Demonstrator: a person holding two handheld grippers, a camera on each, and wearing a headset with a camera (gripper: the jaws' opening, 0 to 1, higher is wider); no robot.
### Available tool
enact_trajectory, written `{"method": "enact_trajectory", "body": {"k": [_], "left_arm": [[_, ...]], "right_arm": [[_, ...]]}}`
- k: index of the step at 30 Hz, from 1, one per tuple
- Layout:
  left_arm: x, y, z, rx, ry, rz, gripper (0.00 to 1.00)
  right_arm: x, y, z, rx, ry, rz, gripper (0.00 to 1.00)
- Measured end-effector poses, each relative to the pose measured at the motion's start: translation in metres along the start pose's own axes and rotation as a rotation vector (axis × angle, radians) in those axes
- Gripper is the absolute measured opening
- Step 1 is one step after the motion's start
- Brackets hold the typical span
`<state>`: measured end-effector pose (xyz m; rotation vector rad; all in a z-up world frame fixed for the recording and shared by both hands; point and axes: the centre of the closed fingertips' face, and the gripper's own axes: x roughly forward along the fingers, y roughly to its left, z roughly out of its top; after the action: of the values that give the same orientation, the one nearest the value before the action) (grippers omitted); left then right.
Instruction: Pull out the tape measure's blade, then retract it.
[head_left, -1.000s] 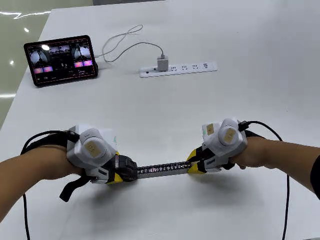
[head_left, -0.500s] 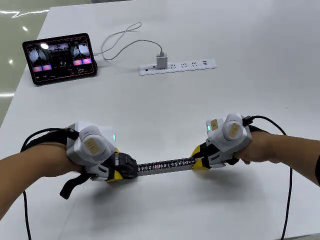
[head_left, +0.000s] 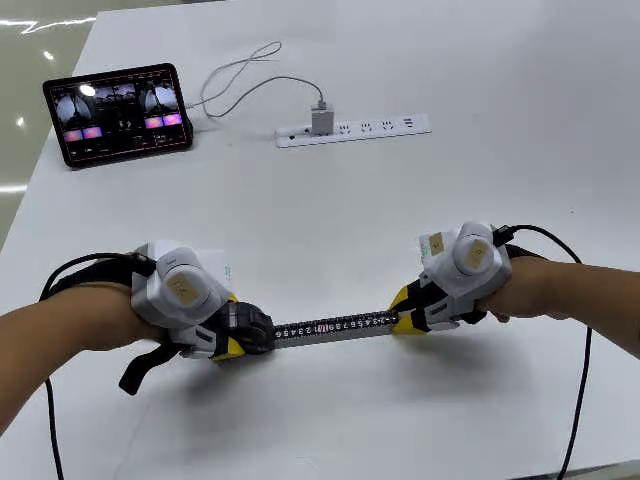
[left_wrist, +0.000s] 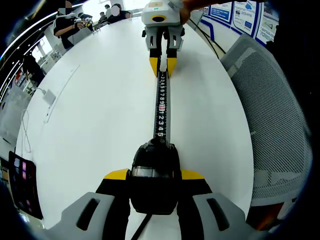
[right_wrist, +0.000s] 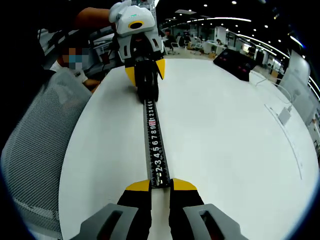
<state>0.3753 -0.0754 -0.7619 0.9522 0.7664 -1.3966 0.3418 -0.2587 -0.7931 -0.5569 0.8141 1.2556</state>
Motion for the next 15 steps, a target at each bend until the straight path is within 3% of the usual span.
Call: {"method": "enact_trajectory", "body": {"k": [15], "left_arm": [[-0.0002, 0.0006, 0.0, 0.002, -0.001, 0.002, 0.3]], "right_arm": [[-0.0067, -0.0016, -0.0079, 0.013, 0.006, -0.006, 0.08]]}}
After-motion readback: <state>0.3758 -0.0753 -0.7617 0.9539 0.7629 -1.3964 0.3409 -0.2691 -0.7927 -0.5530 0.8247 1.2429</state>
